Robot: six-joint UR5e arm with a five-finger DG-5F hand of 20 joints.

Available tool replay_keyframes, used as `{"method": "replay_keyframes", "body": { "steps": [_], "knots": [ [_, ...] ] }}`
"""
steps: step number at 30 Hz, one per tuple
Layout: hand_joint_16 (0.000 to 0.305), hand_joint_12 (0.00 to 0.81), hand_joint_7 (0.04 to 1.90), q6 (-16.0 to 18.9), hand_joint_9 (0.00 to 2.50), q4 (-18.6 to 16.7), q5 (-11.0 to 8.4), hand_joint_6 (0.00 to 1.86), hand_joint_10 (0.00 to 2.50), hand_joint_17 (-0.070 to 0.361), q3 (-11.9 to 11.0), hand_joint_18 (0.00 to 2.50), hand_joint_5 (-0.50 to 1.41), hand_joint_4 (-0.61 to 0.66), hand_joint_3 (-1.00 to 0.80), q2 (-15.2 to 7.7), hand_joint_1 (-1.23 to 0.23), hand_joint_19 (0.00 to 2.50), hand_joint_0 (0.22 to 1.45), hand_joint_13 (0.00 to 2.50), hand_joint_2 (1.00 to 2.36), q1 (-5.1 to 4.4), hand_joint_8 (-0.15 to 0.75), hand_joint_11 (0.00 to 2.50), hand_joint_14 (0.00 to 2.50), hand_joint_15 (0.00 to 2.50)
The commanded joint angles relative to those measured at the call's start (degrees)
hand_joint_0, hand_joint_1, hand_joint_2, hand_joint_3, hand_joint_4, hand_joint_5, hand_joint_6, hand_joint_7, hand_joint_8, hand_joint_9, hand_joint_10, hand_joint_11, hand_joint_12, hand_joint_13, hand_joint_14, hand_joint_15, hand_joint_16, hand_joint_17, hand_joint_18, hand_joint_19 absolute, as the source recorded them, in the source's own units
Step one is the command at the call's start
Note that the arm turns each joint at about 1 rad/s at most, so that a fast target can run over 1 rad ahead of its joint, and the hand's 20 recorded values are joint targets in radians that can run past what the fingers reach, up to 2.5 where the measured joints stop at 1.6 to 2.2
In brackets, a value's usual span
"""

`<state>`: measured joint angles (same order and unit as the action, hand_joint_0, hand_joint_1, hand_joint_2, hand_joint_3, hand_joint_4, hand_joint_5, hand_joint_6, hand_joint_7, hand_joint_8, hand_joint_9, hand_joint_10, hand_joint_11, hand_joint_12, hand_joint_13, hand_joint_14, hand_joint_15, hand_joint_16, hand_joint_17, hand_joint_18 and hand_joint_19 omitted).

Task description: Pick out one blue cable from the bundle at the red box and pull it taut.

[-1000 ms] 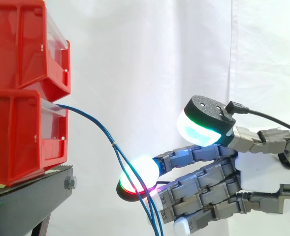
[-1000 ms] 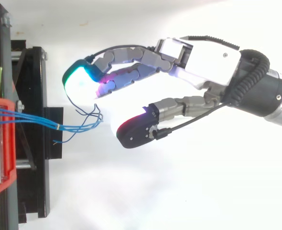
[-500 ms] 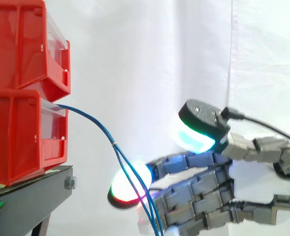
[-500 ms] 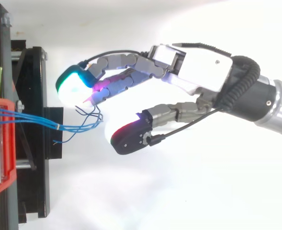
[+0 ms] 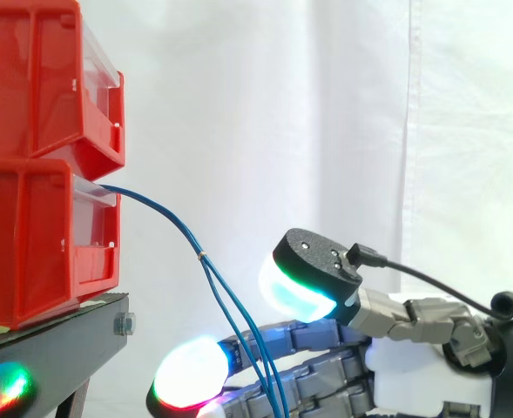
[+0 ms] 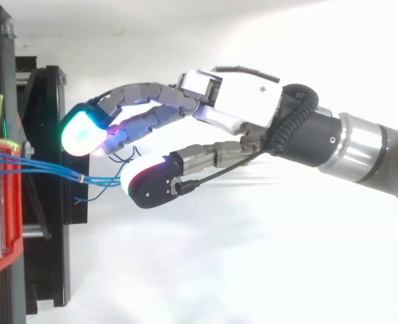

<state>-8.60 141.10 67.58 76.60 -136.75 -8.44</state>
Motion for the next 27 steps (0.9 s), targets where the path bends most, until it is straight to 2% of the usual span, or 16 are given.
{"method": "replay_keyframes", "body": {
  "steps": [1, 4, 8, 17, 21, 22, 24, 27],
  "knots": [
    [0.045, 0.299, 0.72, 1.3, 0.8, -0.9, 0.89, 0.5, 0.01, 0.101, -0.8, 0.52, -0.18, 0.18, -0.5, -0.7, -0.64, 0.5, 0.53, 0.66, 1.0, 0.09, 0.234, 0.17, 0.01, 0.17],
    [0.045, 0.297, 0.73, 1.4, 0.8, -1.1, 1.5, 0.5, 0.01, 0.102, -0.9, 0.52, -0.18, 0.17, -0.5, -0.8, -0.64, 0.51, 0.53, 0.66, 1.0, 0.26, 0.234, 0.17, 0.01, 0.17],
    [0.045, 0.299, 0.73, 1.6, 0.81, -2.5, 4.14, 0.5, 0.01, 0.102, -0.9, 0.52, -0.18, 0.17, -0.5, -0.8, -0.64, 0.52, 0.54, 0.67, 1.0, 0.53, 0.233, 0.17, 0.01, 0.18],
    [0.045, 0.297, 0.77, 1.7, 0.81, -3.5, 5.72, 0.5, 0.01, 0.101, -0.9, 0.54, -0.17, 0.18, -0.5, -0.8, -0.66, 0.53, 0.55, 0.67, 1.0, 1.05, 0.225, 0.2, 0.01, 0.19],
    [0.044, 0.295, 0.81, 1.6, 0.81, -4.3, 7.22, 0.5, 0.01, 0.099, -0.9, 0.53, -0.17, 0.18, -0.43, -0.8, -0.68, 0.54, 0.57, 0.67, 1.01, 1.41, 0.227, 0.2, 0.01, 0.19],
    [0.044, 0.293, 0.82, 1.7, 0.81, -5.0, 8.27, 0.5, 0.01, 0.099, -0.9, 0.53, -0.17, 0.18, -0.43, -0.8, -0.69, 0.54, 0.58, 0.67, 1.01, 1.49, 0.226, 0.2, 0.01, 0.2],
    [0.044, 0.293, 0.84, 1.7, 0.81, -5.3, 9.15, 0.5, 0.01, 0.099, -0.9, 0.53, -0.17, 0.17, -0.41, -0.8, -0.69, 0.54, 0.58, 0.67, 1.01, 1.58, 0.225, 0.2, 0.01, 0.2],
    [0.044, 0.295, 0.86, 1.7, 0.81, -5.7, 9.77, 0.5, 0.01, 0.099, -0.9, 0.53, -0.16, 0.17, -0.41, -0.8, -0.69, 0.54, 0.59, 0.68, 1.01, 1.67, 0.224, 0.2, 0.01, 0.2]
  ]
}}
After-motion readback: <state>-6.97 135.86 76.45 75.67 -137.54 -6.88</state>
